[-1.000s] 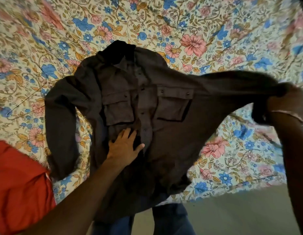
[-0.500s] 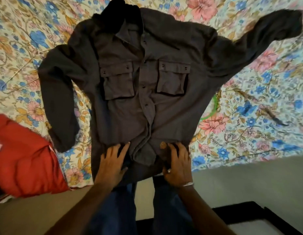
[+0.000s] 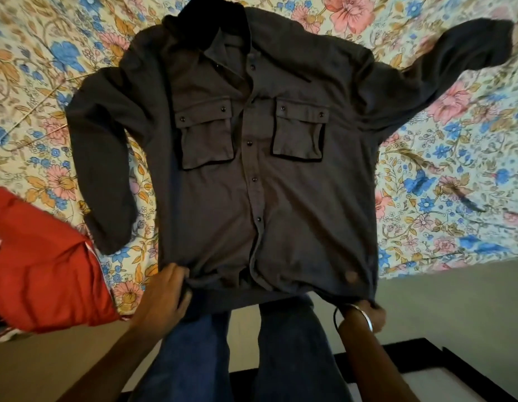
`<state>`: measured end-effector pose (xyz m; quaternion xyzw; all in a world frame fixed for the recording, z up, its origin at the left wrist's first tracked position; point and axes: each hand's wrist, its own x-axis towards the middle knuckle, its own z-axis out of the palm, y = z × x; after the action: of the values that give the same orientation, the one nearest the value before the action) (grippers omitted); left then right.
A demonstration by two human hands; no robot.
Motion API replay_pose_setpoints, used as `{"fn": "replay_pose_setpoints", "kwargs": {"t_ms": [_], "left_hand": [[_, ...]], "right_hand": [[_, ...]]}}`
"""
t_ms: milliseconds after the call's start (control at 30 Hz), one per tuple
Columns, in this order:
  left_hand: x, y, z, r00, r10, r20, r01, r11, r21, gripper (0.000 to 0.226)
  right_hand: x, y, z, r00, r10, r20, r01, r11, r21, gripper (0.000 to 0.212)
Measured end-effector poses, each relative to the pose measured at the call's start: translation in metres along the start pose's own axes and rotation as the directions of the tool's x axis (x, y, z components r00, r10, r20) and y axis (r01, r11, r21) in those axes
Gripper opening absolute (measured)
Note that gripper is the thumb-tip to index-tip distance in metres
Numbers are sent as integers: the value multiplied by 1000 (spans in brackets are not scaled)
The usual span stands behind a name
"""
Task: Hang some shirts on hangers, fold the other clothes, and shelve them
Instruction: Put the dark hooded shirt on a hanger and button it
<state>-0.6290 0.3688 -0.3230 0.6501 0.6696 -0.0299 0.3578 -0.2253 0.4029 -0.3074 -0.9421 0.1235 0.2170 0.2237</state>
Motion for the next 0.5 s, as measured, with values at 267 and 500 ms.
{"fn": "replay_pose_setpoints", "kwargs": {"t_ms": [267, 500], "left_hand": [[-5, -14, -14, 999, 41, -23, -37, 991, 130, 75], [-52, -57, -7, 994, 11, -110, 1, 994, 110, 55]], "right_hand": [[-31, 0, 20, 363, -776, 516, 910, 177, -375, 55], [-11, 9, 10, 519, -749, 412, 849, 392, -355, 14]]}}
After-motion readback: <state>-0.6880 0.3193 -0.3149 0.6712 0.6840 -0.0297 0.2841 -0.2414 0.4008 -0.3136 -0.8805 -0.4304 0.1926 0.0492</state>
